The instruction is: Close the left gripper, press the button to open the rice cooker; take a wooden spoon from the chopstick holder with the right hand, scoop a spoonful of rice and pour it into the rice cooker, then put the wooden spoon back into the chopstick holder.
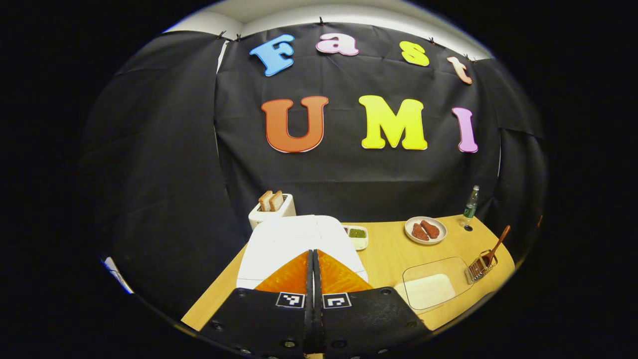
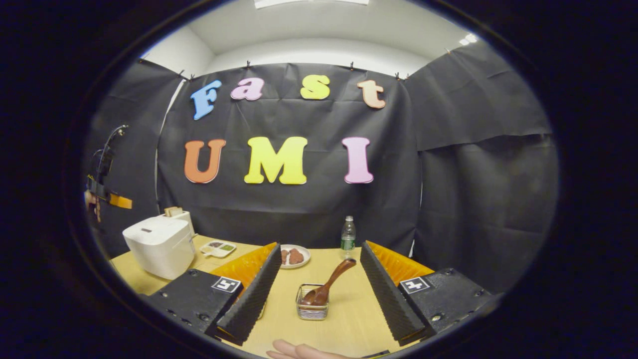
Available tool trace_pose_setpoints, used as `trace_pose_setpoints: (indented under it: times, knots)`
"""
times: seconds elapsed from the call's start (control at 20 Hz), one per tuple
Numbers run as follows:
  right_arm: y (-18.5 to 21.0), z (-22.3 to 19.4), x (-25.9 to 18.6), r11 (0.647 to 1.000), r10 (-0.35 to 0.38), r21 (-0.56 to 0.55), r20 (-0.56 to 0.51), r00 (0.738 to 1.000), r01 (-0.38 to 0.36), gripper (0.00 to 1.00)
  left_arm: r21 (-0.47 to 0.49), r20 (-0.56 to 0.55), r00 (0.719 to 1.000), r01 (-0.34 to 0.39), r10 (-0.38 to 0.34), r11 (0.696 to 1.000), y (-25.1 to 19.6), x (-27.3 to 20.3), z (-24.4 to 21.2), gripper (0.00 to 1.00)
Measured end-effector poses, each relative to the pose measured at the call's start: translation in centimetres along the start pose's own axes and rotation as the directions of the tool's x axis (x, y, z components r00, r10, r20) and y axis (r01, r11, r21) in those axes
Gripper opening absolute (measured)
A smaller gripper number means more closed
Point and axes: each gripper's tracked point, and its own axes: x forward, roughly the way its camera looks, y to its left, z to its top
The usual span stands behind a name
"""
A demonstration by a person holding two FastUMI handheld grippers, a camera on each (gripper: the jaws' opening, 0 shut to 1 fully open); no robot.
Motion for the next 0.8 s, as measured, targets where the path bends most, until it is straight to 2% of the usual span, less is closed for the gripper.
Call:
trace_pose_setpoints:
  times: [0.2,0.35,0.65,0.8]
  knots:
    - [-0.4,0.0,0.3,1.000,0.001,-0.010,-0.004,1.000,-0.001,0.99,-0.022,-0.054,0.998,0.013,-0.014,1.000,0.1,3.4,-1.2,0.00]
    - [-1.4,0.2,0.3,1.000,-0.013,-0.023,0.004,1.000,0.013,0.99,-0.046,-0.128,0.992,-0.006,0.000,0.999,0.7,5.8,-3.0,0.00]
    - [-3.4,0.3,0.7,0.999,-0.036,-0.028,-0.019,0.999,0.036,1.00,-0.090,-0.247,0.969,-0.029,0.006,0.995,1.1,7.5,-6.3,0.00]
    - [-4.7,0.3,1.2,0.998,-0.051,-0.029,-0.021,0.998,0.050,0.99,-0.105,-0.251,0.968,-0.030,0.002,0.994,1.2,7.6,-6.6,0.00]
